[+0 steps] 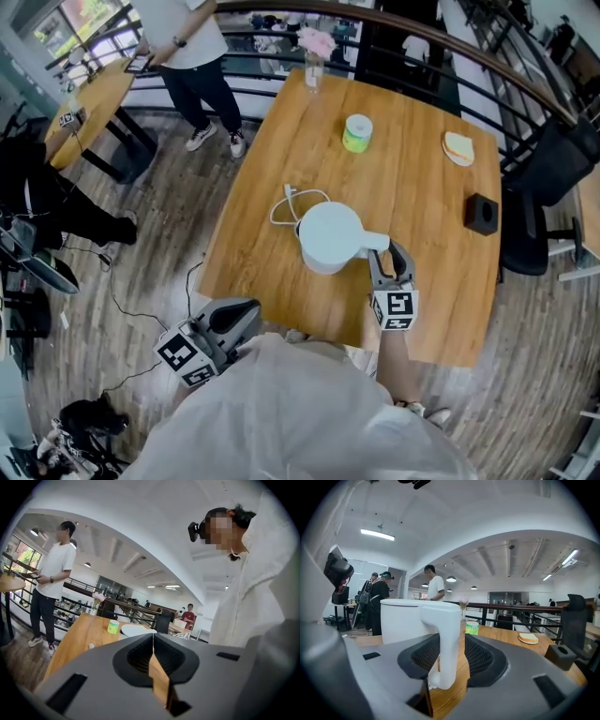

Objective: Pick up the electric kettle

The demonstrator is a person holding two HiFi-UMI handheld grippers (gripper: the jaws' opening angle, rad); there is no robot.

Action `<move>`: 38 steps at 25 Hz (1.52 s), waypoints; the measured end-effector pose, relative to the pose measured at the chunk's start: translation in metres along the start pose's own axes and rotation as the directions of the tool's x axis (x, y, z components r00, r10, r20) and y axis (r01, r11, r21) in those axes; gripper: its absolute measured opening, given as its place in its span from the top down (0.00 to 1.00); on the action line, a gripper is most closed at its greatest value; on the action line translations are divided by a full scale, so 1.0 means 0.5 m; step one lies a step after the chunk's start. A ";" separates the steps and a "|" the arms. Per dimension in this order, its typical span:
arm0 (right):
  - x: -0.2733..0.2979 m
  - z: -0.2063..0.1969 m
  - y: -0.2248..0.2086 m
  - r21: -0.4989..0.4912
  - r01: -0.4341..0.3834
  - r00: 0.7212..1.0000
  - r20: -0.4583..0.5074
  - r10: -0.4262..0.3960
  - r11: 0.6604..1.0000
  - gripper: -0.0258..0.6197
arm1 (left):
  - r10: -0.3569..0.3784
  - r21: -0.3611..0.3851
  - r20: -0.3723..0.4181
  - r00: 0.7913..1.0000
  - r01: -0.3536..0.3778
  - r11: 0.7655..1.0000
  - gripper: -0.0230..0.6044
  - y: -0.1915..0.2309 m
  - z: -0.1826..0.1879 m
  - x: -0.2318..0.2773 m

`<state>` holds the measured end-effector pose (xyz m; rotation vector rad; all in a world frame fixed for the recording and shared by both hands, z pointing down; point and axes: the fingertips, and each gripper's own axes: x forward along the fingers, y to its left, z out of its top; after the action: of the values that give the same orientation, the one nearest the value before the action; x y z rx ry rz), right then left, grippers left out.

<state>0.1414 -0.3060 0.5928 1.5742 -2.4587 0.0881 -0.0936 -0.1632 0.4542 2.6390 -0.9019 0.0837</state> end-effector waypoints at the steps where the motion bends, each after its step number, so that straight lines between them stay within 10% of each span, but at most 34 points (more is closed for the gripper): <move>1: 0.004 0.000 0.000 -0.005 0.003 1.000 0.004 -0.003 1.000 0.73 | 0.004 0.000 -0.003 1.000 -0.004 1.000 0.95 0.000 -0.002 0.000; 25: 0.118 0.020 -0.024 0.027 0.069 0.989 0.130 -0.072 0.997 0.73 | 0.079 -0.022 -0.107 0.991 -0.082 0.996 0.95 0.050 -0.051 -0.010; 38: 0.128 0.042 0.001 0.024 -0.008 0.987 0.158 0.004 1.000 0.94 | 0.102 -0.031 -0.132 0.986 -0.107 0.994 0.95 0.066 -0.062 -0.014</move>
<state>0.1119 -0.3664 0.5865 1.6424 -2.5911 -0.0058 -0.1173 -0.1728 0.4921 2.5175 -0.9870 0.2593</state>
